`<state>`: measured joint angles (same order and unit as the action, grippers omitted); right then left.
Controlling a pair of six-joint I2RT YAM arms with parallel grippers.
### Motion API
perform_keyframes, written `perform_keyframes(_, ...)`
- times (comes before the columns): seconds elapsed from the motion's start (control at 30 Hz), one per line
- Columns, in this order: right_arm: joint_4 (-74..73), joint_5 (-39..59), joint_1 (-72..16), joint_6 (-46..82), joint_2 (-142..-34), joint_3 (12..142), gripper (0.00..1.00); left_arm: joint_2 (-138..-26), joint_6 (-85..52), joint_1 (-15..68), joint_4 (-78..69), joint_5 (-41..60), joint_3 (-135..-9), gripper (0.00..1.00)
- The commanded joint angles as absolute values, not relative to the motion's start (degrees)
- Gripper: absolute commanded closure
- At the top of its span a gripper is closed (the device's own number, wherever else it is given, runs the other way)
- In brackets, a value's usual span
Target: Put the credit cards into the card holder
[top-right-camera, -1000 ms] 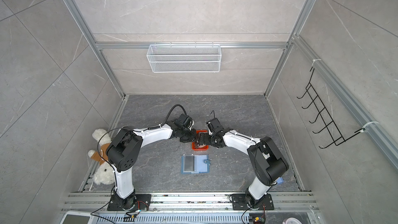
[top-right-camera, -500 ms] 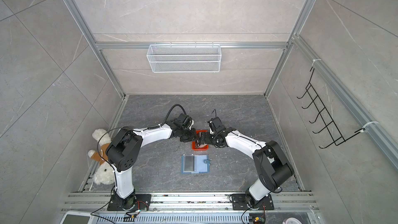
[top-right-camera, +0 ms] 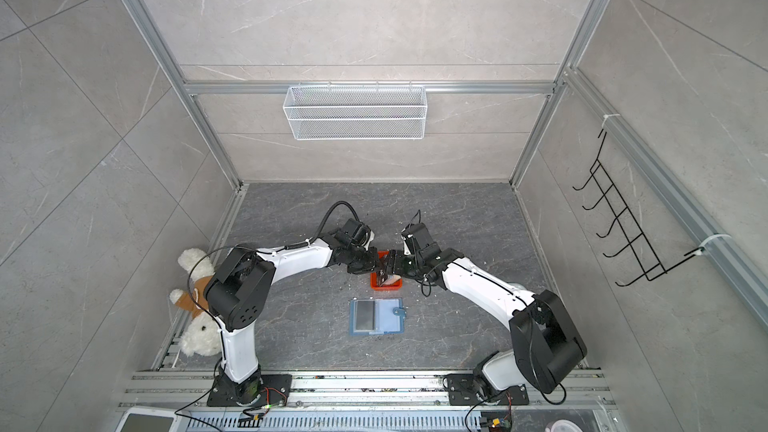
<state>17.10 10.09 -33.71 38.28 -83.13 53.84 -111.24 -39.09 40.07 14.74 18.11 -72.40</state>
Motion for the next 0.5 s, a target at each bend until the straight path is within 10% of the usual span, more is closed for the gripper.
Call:
perform_keyframes(0.0,16.79,8.78,-34.51,40.49,-81.66,53.09,0.37,-112.52,-39.64,40.06,14.51,18.44,-71.81,0.79)
perform_keyframes(0.47,13.26,6.33,-36.66,44.83,-82.57,51.34,0.57,-112.64,-39.5,40.03,14.77,18.46,-71.97,0.79)
